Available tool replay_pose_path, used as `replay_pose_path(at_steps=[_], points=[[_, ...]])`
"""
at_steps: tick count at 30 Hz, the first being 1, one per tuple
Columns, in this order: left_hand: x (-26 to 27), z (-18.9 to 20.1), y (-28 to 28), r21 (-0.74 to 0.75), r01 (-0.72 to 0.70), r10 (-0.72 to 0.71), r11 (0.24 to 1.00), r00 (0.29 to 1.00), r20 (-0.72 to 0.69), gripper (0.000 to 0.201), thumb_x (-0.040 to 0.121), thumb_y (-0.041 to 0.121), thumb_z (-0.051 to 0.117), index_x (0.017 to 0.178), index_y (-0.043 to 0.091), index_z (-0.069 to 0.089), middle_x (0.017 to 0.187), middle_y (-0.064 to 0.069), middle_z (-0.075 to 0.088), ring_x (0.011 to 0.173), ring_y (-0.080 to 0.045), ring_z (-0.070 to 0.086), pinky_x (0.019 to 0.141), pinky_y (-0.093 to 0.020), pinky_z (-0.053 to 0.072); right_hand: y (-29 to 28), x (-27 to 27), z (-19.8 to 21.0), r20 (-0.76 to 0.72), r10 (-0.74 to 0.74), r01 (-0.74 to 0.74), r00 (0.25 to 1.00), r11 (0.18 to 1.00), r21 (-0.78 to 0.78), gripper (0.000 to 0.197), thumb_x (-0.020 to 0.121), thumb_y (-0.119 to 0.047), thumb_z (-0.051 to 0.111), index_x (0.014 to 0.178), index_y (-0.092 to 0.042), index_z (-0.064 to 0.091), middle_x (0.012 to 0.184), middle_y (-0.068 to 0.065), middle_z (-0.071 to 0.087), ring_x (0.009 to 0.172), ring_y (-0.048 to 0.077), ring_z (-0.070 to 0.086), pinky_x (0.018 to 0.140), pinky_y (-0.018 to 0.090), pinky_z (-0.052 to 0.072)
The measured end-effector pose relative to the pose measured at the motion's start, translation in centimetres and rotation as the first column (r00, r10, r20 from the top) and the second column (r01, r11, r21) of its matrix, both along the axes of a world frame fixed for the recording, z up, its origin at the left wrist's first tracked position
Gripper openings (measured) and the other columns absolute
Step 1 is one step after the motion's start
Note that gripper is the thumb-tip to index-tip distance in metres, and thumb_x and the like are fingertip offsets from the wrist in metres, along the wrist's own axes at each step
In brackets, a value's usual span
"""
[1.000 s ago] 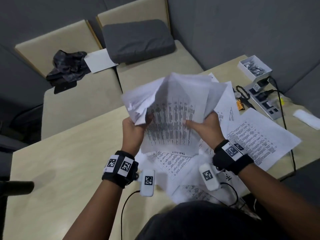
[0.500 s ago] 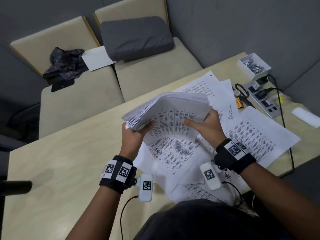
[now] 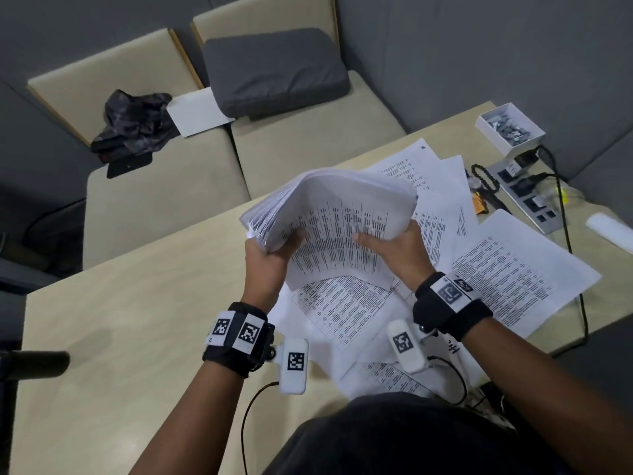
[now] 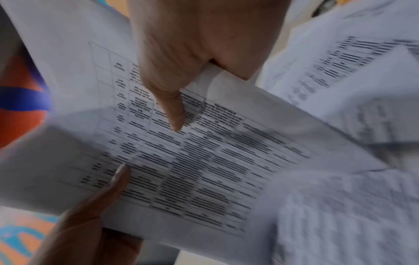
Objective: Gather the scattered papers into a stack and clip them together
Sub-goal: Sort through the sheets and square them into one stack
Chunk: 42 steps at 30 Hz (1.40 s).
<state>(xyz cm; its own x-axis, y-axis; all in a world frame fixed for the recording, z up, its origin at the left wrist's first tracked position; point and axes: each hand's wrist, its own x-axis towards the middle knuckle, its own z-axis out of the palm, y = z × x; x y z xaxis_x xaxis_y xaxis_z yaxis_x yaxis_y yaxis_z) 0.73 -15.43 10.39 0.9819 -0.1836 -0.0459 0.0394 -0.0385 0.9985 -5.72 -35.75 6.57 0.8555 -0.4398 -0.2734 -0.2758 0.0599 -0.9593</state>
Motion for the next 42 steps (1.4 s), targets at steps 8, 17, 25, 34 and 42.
replay_pose_path(at_steps=[8,17,25,34,42], points=[[-0.2,-3.6,1.0,0.388,-0.007,-0.039,0.922,0.993,0.111,0.011,0.087,0.016,0.068,0.078,0.011,0.064,0.076,-0.016,0.066,0.068,-0.019,0.055,0.066,-0.052,0.052,-0.7,-1.6,-3.8,-0.138,0.167,-0.175,0.976,0.983,-0.049,0.029,0.078,-0.016,0.079,0.104,-0.012,0.068,0.104,0.009,0.074,0.092,0.020,0.072,0.086,0.041,0.058],[4.0,-6.4,10.0,0.678,0.049,0.007,0.733,0.997,-0.079,0.036,0.083,0.019,0.072,0.057,0.000,0.056,0.054,-0.015,0.060,0.050,-0.024,0.057,0.053,-0.034,0.046,-8.8,-6.3,-8.3,-0.573,-0.194,0.060,0.796,0.968,-0.244,0.030,0.078,-0.012,0.070,0.109,-0.011,0.066,0.105,0.015,0.071,0.094,0.027,0.067,0.089,0.036,0.054],[0.6,-14.4,11.8,0.693,0.341,0.049,0.635,0.877,-0.477,0.035,0.086,0.021,0.071,0.062,0.001,0.056,0.053,-0.013,0.059,0.050,-0.025,0.057,0.050,-0.030,0.045,-5.2,-6.7,-9.1,-0.511,0.078,0.079,0.856,0.957,0.279,0.016,0.088,-0.007,0.067,0.094,-0.003,0.053,0.101,0.023,0.069,0.091,0.030,0.068,0.086,0.039,0.053],[-0.3,-14.0,7.7,0.652,0.451,-0.131,0.610,0.869,-0.478,0.037,0.089,0.022,0.069,0.058,0.011,0.050,0.051,-0.002,0.055,0.042,-0.014,0.052,0.042,-0.019,0.039,-2.0,-4.3,-10.9,-0.476,0.114,-0.012,0.872,0.977,0.213,0.033,0.075,0.001,0.079,0.105,0.000,0.064,0.102,0.015,0.071,0.089,0.027,0.069,0.080,0.041,0.058],[0.9,-13.9,12.3,0.677,0.250,0.074,0.692,0.909,-0.411,0.041,0.086,0.017,0.071,0.054,0.006,0.050,0.043,-0.006,0.053,0.035,-0.017,0.049,0.039,-0.021,0.037,-4.1,-1.6,-10.5,-0.508,-0.135,-0.002,0.851,0.966,-0.260,0.031,0.077,-0.028,0.067,0.065,-0.016,0.040,0.086,0.005,0.050,0.068,0.019,0.050,0.063,0.032,0.044]])
